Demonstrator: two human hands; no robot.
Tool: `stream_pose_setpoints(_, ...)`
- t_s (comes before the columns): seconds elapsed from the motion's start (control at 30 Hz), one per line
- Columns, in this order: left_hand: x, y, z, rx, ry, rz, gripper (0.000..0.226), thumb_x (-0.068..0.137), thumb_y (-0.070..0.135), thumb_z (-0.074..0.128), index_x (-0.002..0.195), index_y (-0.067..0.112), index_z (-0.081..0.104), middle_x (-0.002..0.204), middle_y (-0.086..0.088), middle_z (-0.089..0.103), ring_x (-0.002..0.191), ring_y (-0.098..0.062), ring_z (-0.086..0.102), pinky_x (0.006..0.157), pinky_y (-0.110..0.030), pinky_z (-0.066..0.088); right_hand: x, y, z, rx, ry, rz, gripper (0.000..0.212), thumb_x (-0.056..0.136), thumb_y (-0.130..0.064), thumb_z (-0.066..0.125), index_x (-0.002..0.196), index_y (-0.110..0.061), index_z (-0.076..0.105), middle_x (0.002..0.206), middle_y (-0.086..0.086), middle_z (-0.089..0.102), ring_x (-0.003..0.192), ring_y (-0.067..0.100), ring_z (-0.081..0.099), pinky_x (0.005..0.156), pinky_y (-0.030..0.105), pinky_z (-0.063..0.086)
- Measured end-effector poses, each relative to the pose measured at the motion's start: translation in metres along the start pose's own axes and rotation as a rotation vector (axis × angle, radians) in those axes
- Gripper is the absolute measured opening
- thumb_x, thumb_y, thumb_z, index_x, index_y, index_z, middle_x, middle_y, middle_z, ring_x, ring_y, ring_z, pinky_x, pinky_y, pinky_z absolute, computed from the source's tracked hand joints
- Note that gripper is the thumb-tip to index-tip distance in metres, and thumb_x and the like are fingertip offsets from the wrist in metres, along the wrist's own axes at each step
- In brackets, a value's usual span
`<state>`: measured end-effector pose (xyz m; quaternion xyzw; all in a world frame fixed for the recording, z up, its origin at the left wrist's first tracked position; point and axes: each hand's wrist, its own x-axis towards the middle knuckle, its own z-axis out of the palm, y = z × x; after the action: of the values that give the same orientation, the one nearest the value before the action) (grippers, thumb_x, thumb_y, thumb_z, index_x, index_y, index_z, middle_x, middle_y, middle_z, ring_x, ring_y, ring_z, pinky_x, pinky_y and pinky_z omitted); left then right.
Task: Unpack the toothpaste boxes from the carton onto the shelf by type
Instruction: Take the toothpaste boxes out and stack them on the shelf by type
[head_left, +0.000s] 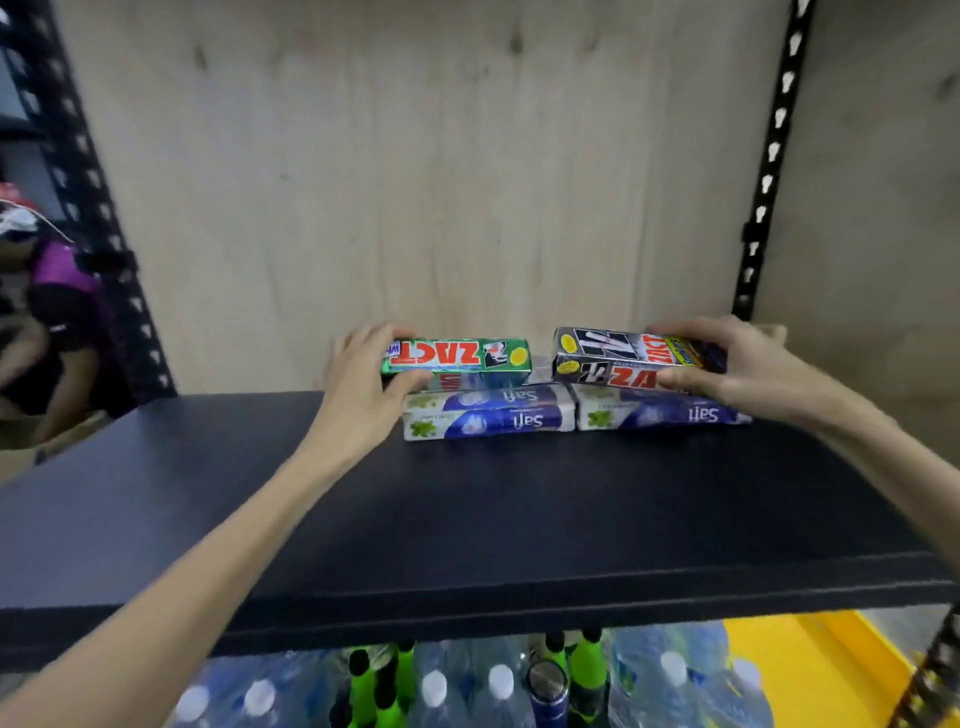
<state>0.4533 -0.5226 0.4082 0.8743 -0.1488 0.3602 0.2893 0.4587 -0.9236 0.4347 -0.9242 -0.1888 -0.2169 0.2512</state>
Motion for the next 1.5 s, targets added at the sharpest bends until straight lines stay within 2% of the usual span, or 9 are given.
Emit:
stream_pose_setpoints(0.13,0.051,-0.015,0.045,0.012,-0.034,-0.020,0.033,0.088,0.025,0.075,0.117,0.020,0.061,0.116,0.010,0.057,0.114,-0.014,0.042,0.092,-0.027,0.031,0.061,0.048,0.016,-0.039,-0.081,-0.002,0.053,0.067,-0.095,0.047,0.115,-0.071,0.048,0.116,-0.022,0.066,0.119,0.013,0.055,0.110,0.057,0.032)
stream_pose_setpoints(0.3,0.073,-0.028,0.084,-0.063,-0.106,-0.084,0.034,0.079,0.018,0.084,0.094,0.029,0.056,0.106,0.009,0.058,0.102,-0.016,0.057,0.088,-0.034,0.049,0.089,0.078,0.040,-0.192,-0.040,0.037,0.044,0.089,-0.055,0.065,0.131,-0.054,0.052,0.123,-0.015,0.058,0.130,0.016,0.036,0.107,0.049,0.018)
stream_pose_setpoints(0.47,0.084,-0.033,0.090,-0.021,-0.107,-0.111,0.040,0.064,0.011,0.092,0.080,0.024,0.058,0.097,0.008,0.058,0.096,-0.018,0.057,0.084,-0.030,0.048,0.098,0.094,0.053,-0.127,-0.008,0.008,0.038,0.089,-0.052,0.065,0.125,-0.056,0.056,0.132,-0.016,0.056,0.133,0.018,0.031,0.111,0.060,0.020)
stream_pose_setpoints(0.7,0.102,-0.022,0.095,-0.008,-0.146,-0.183,0.039,0.060,0.004,0.094,0.081,0.013,0.063,0.095,-0.001,0.067,0.089,-0.018,0.062,0.062,-0.013,0.039,0.105,0.085,0.062,-0.230,0.120,0.031,0.040,0.089,-0.042,0.070,0.128,-0.037,0.064,0.135,-0.004,0.058,0.132,0.025,0.034,0.105,0.048,0.022)
stream_pose_setpoints(0.83,0.099,-0.027,0.094,-0.036,-0.168,-0.177,0.041,0.060,0.007,0.094,0.084,0.017,0.063,0.100,0.000,0.069,0.096,-0.018,0.065,0.081,-0.030,0.054,0.100,0.078,0.069,-0.273,0.244,0.128,0.047,0.085,-0.051,0.071,0.127,-0.032,0.065,0.126,0.003,0.064,0.125,0.029,0.041,0.102,0.049,0.029)
stream_pose_setpoints(0.93,0.094,-0.031,0.089,-0.059,-0.185,-0.186,0.041,0.065,0.018,0.093,0.095,0.020,0.066,0.109,0.003,0.069,0.105,-0.016,0.064,0.095,-0.036,0.052,0.093,0.068,0.072,-0.312,0.275,0.149,0.055,0.085,-0.057,0.066,0.131,-0.027,0.062,0.129,0.006,0.063,0.125,0.031,0.043,0.101,0.047,0.028)
stream_pose_setpoints(1.13,0.069,-0.013,0.079,-0.107,-0.118,-0.236,0.070,0.073,0.031,0.089,0.134,0.019,0.055,0.128,0.006,0.057,0.116,-0.010,0.054,0.089,-0.017,0.041,0.062,0.041,0.077,-0.204,0.335,0.154,0.068,0.084,-0.064,0.064,0.139,-0.026,0.054,0.135,0.000,0.061,0.125,0.025,0.043,0.099,0.047,0.027)
stream_pose_setpoints(1.27,0.035,0.008,0.078,-0.125,-0.019,-0.275,0.069,0.081,0.040,0.082,0.137,0.019,0.048,0.132,0.001,0.054,0.125,-0.016,0.049,0.106,-0.036,0.044,0.034,0.013,0.083,-0.161,0.325,0.138,0.066,0.085,-0.066,0.061,0.140,-0.030,0.051,0.136,-0.002,0.059,0.126,0.023,0.041,0.092,0.038,0.022)
stream_pose_setpoints(1.5,-0.049,0.061,0.049,-0.189,-0.004,-0.199,0.061,0.087,0.042,0.073,0.139,0.024,0.047,0.137,0.007,0.050,0.132,-0.012,0.039,0.113,-0.041,0.037,-0.040,-0.053,0.092,-0.035,0.333,0.104,0.059,0.086,-0.063,0.062,0.137,-0.034,0.052,0.127,-0.009,0.061,0.119,0.022,0.046,0.089,0.036,0.023)
